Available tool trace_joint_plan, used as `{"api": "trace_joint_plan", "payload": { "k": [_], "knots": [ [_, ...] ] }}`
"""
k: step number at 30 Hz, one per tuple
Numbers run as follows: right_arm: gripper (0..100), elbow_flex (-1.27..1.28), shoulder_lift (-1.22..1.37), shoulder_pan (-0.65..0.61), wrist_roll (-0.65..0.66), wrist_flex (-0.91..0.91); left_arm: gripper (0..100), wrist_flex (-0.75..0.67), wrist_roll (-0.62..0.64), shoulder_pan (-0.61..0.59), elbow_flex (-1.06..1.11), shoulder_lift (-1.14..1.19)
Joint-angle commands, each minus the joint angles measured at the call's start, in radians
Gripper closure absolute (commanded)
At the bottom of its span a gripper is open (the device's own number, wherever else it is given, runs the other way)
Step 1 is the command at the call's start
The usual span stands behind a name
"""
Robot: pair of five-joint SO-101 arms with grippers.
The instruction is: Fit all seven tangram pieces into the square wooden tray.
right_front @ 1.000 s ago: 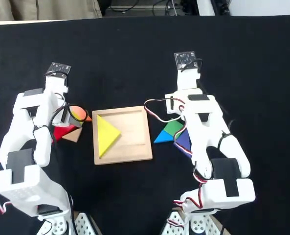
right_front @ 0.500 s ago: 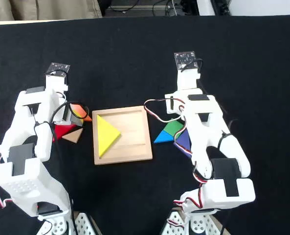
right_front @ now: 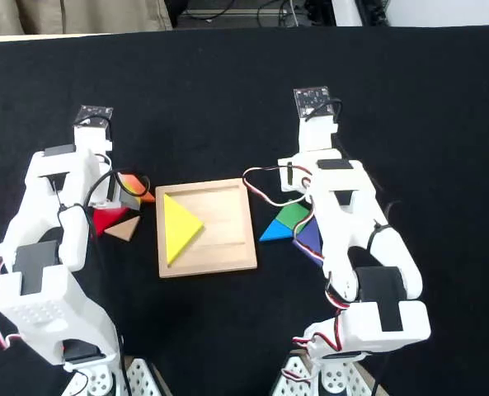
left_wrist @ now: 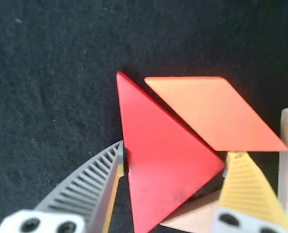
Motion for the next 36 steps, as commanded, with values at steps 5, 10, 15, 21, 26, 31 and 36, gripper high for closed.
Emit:
{"api": "trace_joint_plan", "payload": {
  "k": [5, 10, 15, 21, 26, 31, 36],
  "knots": [
    [98.4, -0.002, -0.05, 0.011, 0.0, -0.015, 70, 0.005, 0.052, 0.008, -0.064, -0.012],
    [98.4, -0.005, -0.05, 0.011, 0.002, -0.015, 70, 0.048, 0.06, 0.008, -0.068, -0.038],
    [98.4, -0.007, -0.05, 0.011, 0.002, -0.015, 70, 0.193, 0.143, 0.03, -0.081, -0.276],
    [98.4, -0.007, -0.05, 0.012, 0.002, -0.015, 70, 0.433, 0.287, 0.196, -0.071, -0.617],
    [98.4, -0.005, -0.051, 0.025, 0.002, -0.015, 70, 0.468, 0.577, 0.351, -0.041, -0.709],
    [98.5, -0.01, -0.051, 0.061, 0.002, -0.017, 70, 0.338, 0.832, 0.41, 0.077, -0.678],
    [98.4, -0.024, -0.051, 0.072, 0.002, -0.017, 70, 0.265, 0.961, 0.558, 0.183, -0.677]
  ]
}}
